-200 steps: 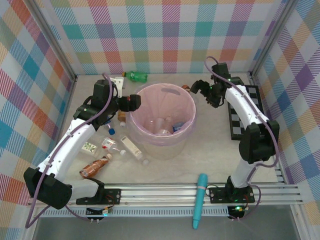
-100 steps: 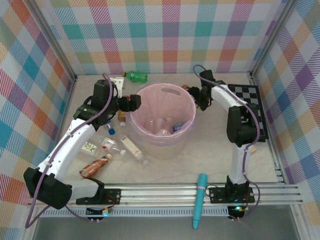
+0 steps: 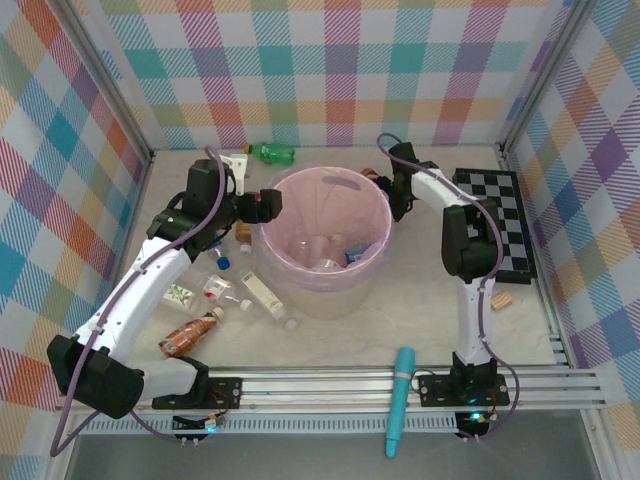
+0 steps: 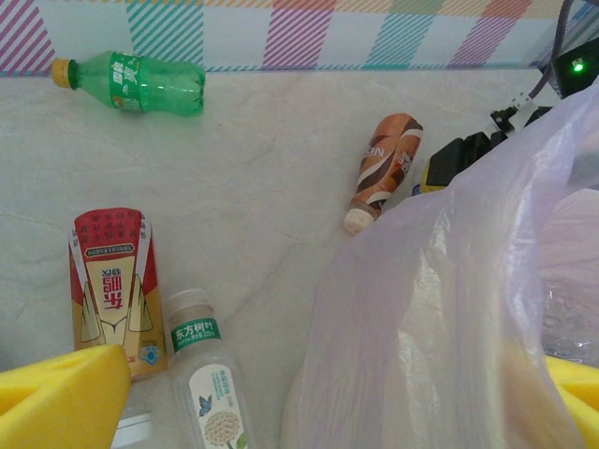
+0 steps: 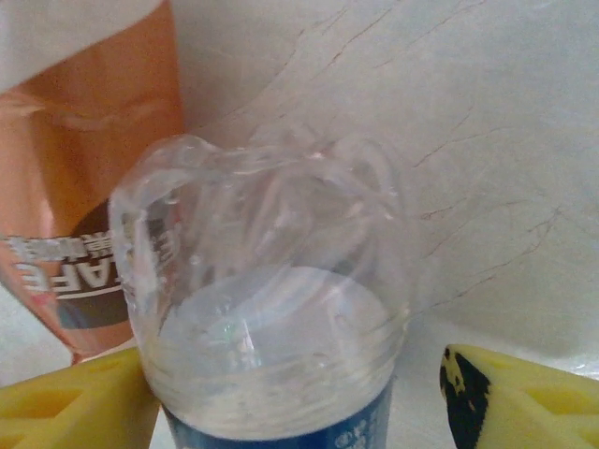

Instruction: Put the plastic bottles in the bin

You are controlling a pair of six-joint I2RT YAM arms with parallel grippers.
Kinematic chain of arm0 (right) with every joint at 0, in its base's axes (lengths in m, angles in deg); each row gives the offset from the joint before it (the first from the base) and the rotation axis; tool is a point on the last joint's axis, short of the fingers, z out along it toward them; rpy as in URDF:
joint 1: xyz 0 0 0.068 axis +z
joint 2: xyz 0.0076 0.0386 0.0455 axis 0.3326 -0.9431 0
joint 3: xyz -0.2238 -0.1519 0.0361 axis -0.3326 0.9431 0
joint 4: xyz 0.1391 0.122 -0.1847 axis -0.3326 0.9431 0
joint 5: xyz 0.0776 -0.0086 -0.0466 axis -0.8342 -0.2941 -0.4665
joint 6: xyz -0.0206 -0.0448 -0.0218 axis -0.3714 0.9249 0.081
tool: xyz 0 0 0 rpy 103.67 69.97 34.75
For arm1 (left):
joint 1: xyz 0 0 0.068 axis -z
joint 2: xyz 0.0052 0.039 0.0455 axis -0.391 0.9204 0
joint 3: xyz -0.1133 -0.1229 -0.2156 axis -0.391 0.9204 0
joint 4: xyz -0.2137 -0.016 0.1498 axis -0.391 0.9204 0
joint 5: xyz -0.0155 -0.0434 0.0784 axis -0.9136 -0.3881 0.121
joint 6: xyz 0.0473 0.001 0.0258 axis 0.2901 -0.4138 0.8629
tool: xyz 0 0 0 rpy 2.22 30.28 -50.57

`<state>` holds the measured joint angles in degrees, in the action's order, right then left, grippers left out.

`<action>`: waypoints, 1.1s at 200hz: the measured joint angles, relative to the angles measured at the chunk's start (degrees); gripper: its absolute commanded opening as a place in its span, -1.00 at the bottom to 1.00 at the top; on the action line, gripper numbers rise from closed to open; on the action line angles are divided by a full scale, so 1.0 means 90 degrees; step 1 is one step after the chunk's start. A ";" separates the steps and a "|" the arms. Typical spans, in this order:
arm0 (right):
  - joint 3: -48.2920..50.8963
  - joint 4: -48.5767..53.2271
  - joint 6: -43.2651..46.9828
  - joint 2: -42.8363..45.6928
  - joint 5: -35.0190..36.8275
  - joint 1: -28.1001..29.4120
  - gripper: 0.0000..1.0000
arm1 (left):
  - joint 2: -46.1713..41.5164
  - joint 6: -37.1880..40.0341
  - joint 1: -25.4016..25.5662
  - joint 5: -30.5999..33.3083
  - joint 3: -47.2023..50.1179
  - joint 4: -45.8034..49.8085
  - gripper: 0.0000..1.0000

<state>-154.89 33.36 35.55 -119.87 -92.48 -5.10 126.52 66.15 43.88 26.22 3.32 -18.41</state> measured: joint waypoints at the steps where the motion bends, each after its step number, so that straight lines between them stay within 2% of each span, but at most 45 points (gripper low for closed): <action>1: 0.0000 0.0000 -0.0002 -0.0005 -0.0002 0.0000 0.48 | 0.0000 0.0000 0.0000 0.0002 0.0000 0.0000 0.84; 69: 0.0002 -0.0073 -0.0022 -0.0177 0.0015 0.0000 0.16 | -0.0002 0.0010 0.0000 0.0007 0.0000 -0.0002 0.84; 131: 0.0486 -0.0284 0.0121 0.0121 0.0002 -0.0117 0.08 | -0.0002 0.0010 0.0000 0.0005 0.0000 -0.0002 0.84; 173: 0.1112 -0.0138 0.0549 0.0838 -0.0032 -0.0466 0.06 | -0.0002 0.0012 0.0000 0.0007 0.0000 -0.0002 0.84; 220: 0.1622 0.0202 0.1231 0.2431 -0.0034 -0.0957 0.02 | -0.0002 0.0012 0.0000 0.0005 0.0000 -0.0002 0.84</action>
<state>-140.29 35.18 46.63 -97.99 -92.78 -13.71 126.50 66.26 43.88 26.27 3.32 -18.43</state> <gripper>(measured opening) 0.514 0.921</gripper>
